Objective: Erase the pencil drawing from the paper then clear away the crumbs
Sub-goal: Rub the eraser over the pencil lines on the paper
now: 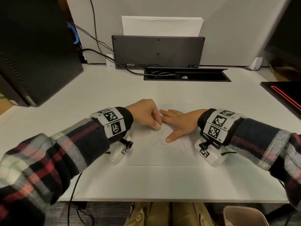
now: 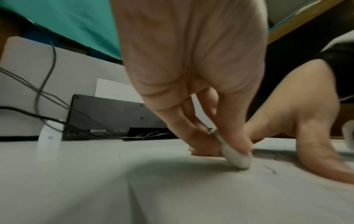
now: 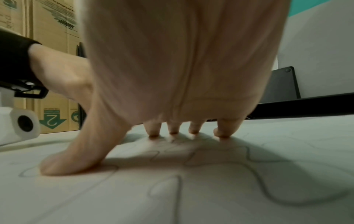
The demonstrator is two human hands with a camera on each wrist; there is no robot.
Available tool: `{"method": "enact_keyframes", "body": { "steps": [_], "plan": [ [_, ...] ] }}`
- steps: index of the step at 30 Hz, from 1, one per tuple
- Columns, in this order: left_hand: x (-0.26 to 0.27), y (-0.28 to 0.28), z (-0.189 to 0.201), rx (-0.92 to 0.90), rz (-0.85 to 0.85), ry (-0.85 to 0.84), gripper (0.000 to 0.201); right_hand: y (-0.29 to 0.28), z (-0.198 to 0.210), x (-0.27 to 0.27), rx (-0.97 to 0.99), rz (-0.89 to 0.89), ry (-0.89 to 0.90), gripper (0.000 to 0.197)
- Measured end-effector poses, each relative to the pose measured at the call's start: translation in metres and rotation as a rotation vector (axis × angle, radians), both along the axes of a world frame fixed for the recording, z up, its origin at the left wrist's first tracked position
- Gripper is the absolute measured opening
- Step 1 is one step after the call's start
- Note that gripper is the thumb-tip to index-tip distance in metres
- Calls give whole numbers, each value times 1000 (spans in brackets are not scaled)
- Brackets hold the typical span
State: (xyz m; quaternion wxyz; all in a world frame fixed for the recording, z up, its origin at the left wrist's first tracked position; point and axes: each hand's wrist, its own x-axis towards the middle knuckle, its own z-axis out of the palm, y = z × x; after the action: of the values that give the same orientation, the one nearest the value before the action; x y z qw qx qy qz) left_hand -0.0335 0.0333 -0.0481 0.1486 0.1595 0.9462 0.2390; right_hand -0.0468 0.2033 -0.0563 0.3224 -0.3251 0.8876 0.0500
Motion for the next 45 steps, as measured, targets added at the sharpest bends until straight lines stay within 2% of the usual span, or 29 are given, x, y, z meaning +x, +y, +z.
{"method": "enact_keyframes", "body": {
  "steps": [3,7,10,13,17,20,24,27,31,34,38,42,45],
  "plan": [
    [0,1,0,-46,20,70,15,1,1,0,3,-13,3,99],
    [5,1,1,-42,-23,24,15,0,-1,-3,14,-4,1,100],
    [5,-1,2,-53,1,92,15,0,-1,-4,13,-13,-4,101],
    [5,-1,3,-69,-35,40,14,0,-1,-3,8,-7,-11,101],
    [4,-1,2,-76,-18,85,15,0,-1,-3,11,-11,-11,101],
    [7,1,1,-73,-65,17,13,0,0,-4,7,-1,-9,100],
    [4,-1,1,-57,-9,85,14,0,-1,-4,13,-11,-11,101],
    [6,0,1,-66,-42,31,14,-1,-1,-4,2,-10,-23,100],
    [4,-3,1,-52,1,72,14,-1,-2,-6,15,-10,-17,103],
    [6,-3,2,-59,-36,19,13,-1,-3,-7,17,-1,-19,104],
    [4,-4,2,-77,-3,71,13,-1,-2,-5,21,6,-13,104],
    [9,-4,2,-77,-69,4,14,-1,0,-4,19,19,-14,103],
    [6,-8,2,-37,-16,40,14,-2,1,-3,11,16,-9,103]
  ]
}}
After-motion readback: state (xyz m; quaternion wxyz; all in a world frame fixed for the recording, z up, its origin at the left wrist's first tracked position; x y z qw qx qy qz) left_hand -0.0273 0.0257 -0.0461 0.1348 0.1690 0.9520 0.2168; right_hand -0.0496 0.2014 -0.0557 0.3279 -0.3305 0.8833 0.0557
